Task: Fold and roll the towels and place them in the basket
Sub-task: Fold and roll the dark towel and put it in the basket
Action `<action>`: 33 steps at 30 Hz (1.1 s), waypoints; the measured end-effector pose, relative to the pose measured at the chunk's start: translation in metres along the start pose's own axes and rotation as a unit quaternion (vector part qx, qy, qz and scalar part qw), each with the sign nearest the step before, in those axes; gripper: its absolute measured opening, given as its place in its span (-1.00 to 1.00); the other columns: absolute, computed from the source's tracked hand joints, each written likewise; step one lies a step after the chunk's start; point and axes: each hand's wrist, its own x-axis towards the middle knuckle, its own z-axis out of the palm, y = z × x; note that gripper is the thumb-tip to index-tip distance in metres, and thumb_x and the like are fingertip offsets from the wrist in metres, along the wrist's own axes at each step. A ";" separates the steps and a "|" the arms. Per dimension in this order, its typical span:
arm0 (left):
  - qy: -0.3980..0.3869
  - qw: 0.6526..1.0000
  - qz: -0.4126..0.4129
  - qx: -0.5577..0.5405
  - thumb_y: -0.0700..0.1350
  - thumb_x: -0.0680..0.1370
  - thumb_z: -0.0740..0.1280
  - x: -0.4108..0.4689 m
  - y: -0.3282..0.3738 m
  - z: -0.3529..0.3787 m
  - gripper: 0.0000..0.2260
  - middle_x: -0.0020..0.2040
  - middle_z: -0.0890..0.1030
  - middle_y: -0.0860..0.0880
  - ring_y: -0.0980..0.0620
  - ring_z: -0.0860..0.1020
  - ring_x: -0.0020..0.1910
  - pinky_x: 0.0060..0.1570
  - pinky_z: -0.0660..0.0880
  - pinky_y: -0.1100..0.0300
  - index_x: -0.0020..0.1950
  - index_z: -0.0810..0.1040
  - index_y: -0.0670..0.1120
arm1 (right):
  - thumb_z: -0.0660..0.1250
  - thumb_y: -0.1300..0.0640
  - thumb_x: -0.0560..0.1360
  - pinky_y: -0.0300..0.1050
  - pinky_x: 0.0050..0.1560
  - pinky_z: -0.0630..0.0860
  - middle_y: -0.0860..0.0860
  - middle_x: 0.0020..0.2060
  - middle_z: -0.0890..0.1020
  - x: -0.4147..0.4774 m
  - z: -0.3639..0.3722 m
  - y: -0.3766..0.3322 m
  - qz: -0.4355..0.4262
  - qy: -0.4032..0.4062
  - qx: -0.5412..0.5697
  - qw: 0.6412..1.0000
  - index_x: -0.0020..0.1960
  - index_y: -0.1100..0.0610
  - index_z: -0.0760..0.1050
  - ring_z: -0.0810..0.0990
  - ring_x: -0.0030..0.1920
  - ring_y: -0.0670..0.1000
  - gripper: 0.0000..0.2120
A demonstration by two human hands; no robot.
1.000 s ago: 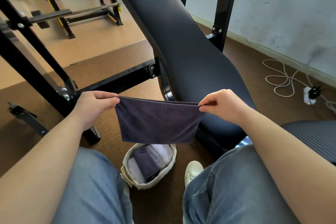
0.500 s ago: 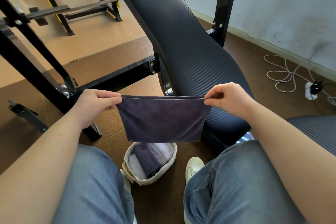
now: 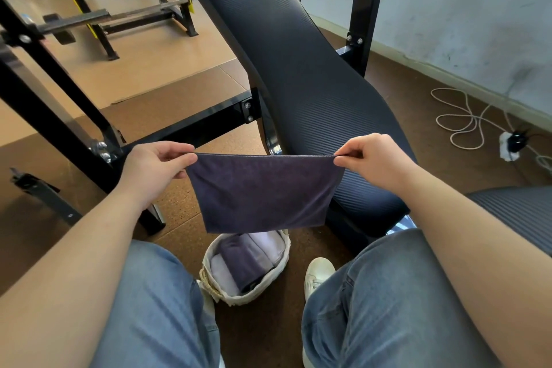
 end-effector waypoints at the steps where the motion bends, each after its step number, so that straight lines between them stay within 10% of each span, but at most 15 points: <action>1: 0.006 1.000 0.008 0.021 -0.07 0.55 0.49 0.000 0.000 0.001 -0.88 -0.08 0.72 0.05 0.01 0.68 -0.16 -0.08 0.63 0.11 0.07 0.70 0.09 | 0.52 0.06 0.51 -0.53 -0.18 0.40 -0.26 -0.23 0.66 0.001 0.000 0.000 0.010 0.004 0.001 1.000 -0.07 -0.06 0.73 0.59 -0.17 -0.35 -0.98; 9: 0.015 0.993 0.018 0.112 0.06 0.62 0.37 0.002 0.005 0.016 -0.86 -0.12 0.68 0.06 0.08 0.62 -0.10 -0.13 0.48 0.16 0.05 0.65 0.03 | 0.47 0.03 0.54 -0.32 -0.15 0.42 -0.19 -0.20 0.68 0.000 -0.002 -0.002 0.066 -0.011 0.027 0.997 -0.08 -0.07 0.69 0.61 -0.12 -0.19 -0.96; 15: 0.061 0.997 -0.028 0.042 0.11 0.63 0.33 0.000 0.014 0.016 -0.78 -0.07 0.67 0.04 0.04 0.60 -0.03 0.00 0.49 0.06 0.05 0.65 -0.02 | 0.42 0.03 0.58 -0.05 -0.06 0.68 0.05 -0.17 0.71 -0.004 0.002 -0.015 0.143 -0.013 0.250 0.957 -0.05 0.18 0.63 0.68 -0.18 -0.01 -0.80; 33: 0.026 0.958 -0.202 -0.201 0.01 0.61 0.41 -0.045 0.082 0.079 -0.85 -0.11 0.69 -0.08 0.01 0.66 -0.16 -0.25 0.58 0.20 -0.01 0.63 -0.07 | 0.37 0.12 0.54 -0.13 -0.32 0.59 0.09 -0.31 0.69 -0.004 0.028 -0.088 0.247 0.030 0.375 0.893 -0.15 0.15 0.57 0.65 -0.37 0.02 -0.87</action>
